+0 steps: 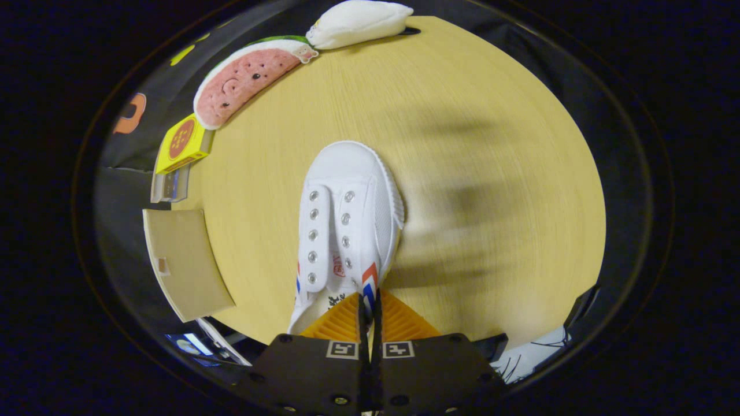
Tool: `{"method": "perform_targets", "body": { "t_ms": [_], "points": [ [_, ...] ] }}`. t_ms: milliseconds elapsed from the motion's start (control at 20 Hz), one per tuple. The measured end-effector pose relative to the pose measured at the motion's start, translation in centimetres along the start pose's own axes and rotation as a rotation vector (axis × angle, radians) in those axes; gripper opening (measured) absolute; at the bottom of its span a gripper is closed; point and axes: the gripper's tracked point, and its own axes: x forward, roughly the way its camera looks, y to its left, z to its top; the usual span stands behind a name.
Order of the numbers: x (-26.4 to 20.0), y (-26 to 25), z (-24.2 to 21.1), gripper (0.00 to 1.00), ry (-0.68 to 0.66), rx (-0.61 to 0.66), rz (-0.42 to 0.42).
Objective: Open the storage box then place both shoes into the box .Put the left shoe in first, then the right shoe, with the right side of both shoes facing outward in a uniform manner.
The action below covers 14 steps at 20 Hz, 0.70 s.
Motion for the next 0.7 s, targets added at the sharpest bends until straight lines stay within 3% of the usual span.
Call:
{"method": "perform_targets", "body": {
  "t_ms": [250,700],
  "points": [
    [-3.1,2.9,-1.2,0.0,-0.046,-0.008,0.012],
    [-8.8,18.3,-3.8,0.0,-0.111,-0.124,0.056]
  ]
}}
